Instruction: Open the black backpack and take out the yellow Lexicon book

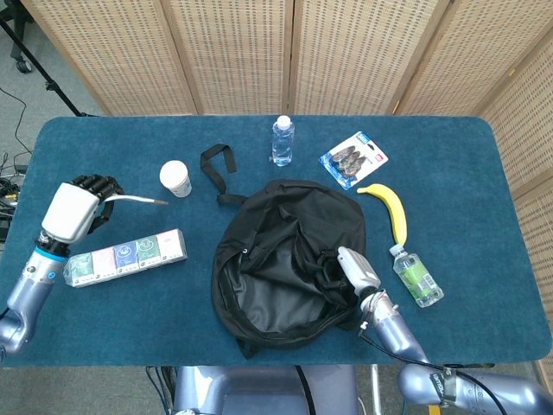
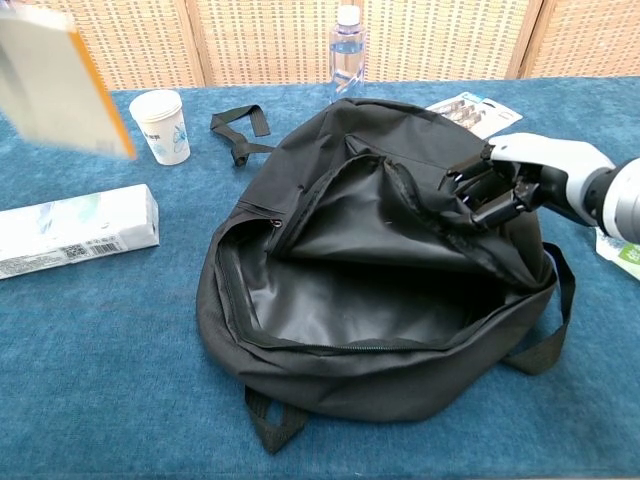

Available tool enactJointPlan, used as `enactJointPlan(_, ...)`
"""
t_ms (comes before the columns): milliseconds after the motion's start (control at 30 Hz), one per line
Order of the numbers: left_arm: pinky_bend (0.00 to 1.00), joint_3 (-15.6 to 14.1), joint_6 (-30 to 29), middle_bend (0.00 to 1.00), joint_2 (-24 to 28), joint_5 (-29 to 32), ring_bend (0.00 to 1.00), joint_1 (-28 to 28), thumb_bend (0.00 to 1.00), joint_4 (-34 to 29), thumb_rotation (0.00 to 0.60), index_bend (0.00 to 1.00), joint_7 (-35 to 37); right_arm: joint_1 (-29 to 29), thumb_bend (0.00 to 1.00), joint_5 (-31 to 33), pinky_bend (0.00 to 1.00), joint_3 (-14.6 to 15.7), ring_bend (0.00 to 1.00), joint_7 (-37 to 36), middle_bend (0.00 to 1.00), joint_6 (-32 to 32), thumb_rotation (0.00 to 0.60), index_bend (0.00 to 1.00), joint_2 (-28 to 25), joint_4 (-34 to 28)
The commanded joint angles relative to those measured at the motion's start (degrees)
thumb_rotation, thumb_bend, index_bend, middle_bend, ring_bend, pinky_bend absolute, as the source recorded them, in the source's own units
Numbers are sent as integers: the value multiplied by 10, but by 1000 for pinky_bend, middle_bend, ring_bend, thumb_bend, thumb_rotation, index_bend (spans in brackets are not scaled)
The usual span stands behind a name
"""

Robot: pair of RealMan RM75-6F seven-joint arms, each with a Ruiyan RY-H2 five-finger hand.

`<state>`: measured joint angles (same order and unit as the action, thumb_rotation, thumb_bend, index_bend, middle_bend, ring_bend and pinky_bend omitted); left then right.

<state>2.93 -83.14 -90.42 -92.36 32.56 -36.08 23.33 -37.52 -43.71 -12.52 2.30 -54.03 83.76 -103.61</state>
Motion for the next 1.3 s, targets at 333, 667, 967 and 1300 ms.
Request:
enactJointPlan(333,166,-97,44,0,61,-48,0,-43,308,-93,600,103,113,19,379,-59,538,22,373,-36,508,36,600,668,-29,-28)
enactJointPlan(667,36,-115,21,0,240,-48,0,-61,79,-370,600,0,168,20,0,-341,104,79,0,-67,1,130,600,215,-114,-10)
enactJointPlan(967,35,-92,-16,0,273,-24,0,-90,88,-418,600,0,135,22,0,-656,85,134,0,-28,0,-36,600,215,-187,104)
enactJointPlan(1300,0,-61,-46,0,284,12,0,-126,94,-470,600,0,1,78,0,-618,66,87,0,22,0,-191,600,203,-221,225)
